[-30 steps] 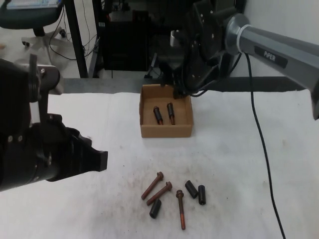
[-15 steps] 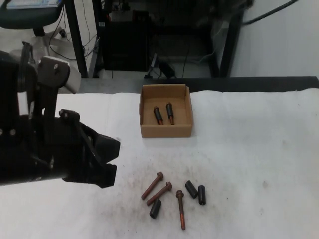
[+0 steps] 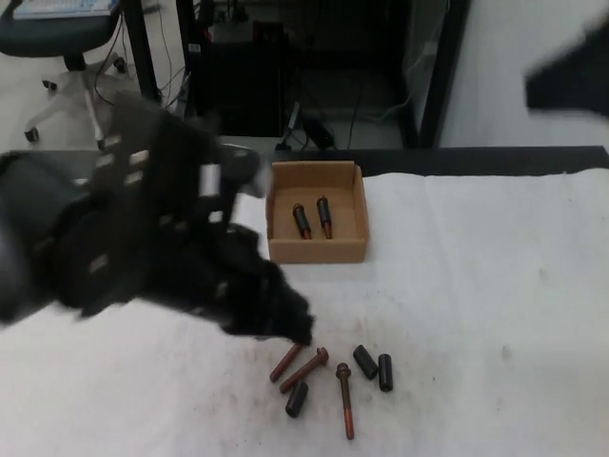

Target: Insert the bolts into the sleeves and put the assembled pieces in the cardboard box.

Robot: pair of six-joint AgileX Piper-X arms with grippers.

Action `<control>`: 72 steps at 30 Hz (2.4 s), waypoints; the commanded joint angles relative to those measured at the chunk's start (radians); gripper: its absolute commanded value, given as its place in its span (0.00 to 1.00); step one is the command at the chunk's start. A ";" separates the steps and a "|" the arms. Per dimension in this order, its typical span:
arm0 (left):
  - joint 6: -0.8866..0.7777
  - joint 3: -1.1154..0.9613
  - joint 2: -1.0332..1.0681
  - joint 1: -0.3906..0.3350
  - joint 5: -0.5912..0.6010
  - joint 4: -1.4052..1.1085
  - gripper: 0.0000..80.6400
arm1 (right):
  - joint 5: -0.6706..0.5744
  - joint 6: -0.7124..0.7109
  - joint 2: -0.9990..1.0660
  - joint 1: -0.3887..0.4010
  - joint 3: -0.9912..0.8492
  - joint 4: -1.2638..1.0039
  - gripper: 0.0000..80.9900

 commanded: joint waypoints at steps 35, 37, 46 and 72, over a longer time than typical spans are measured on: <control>0.177 -0.303 0.425 -0.021 -0.343 0.182 0.49 | -0.175 0.027 -0.185 -0.134 0.331 -0.075 0.01; 0.177 -0.303 0.436 -0.021 -0.343 0.190 0.49 | -0.175 0.027 -0.185 -0.134 0.331 -0.075 0.01; 0.177 -0.303 0.453 -0.021 -0.343 0.192 0.49 | -0.175 0.023 -0.185 -0.134 0.331 -0.078 0.01; 0.177 -0.305 0.464 -0.021 -0.397 0.176 0.49 | -0.171 0.021 -0.185 -0.134 0.331 -0.080 0.01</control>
